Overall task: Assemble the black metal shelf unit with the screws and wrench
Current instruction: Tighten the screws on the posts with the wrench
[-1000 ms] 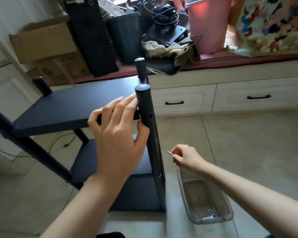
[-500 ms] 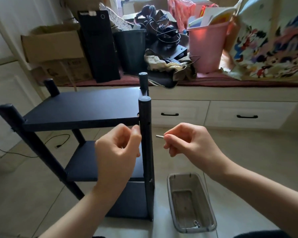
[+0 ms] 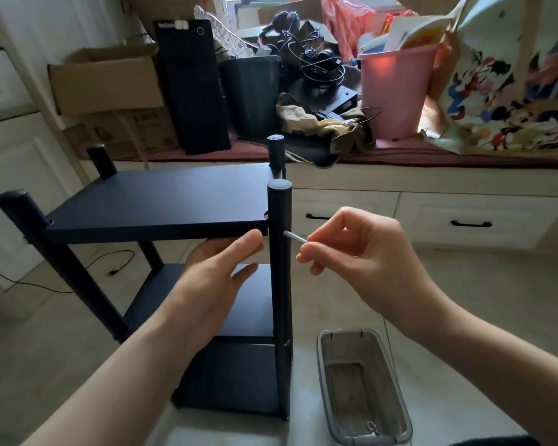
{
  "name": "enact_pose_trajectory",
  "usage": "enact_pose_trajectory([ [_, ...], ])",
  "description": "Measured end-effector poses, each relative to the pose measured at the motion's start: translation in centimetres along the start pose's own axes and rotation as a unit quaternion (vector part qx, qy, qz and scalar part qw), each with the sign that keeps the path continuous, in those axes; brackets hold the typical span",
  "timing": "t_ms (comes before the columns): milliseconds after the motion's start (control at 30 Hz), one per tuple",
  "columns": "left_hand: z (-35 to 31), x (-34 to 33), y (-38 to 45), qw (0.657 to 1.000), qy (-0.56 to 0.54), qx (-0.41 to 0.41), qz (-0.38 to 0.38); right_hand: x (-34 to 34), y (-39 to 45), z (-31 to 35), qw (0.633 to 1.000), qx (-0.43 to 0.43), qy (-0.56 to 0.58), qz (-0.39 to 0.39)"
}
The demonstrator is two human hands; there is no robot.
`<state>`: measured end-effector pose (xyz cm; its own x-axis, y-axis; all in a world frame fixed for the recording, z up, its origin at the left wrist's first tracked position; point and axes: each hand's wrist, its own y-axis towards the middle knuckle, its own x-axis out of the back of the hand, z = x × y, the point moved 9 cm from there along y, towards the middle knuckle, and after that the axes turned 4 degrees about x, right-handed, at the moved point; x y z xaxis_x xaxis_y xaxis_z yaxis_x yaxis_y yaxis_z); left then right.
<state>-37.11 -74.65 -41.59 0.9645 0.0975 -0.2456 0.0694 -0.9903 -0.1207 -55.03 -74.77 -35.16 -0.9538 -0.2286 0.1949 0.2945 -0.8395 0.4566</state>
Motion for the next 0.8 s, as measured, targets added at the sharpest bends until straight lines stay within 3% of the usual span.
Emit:
enact_pose_trajectory([
  [233,-0.9,-0.6,0.9,0.998,-0.024,-0.052,0.033,0.0,0.7,-0.4,0.998,0.013,-0.068,0.003],
  [800,-0.6,-0.3,1.6,0.997,0.004,-0.082,0.006,0.3,0.4,1.1,0.986,0.046,-0.161,-0.014],
])
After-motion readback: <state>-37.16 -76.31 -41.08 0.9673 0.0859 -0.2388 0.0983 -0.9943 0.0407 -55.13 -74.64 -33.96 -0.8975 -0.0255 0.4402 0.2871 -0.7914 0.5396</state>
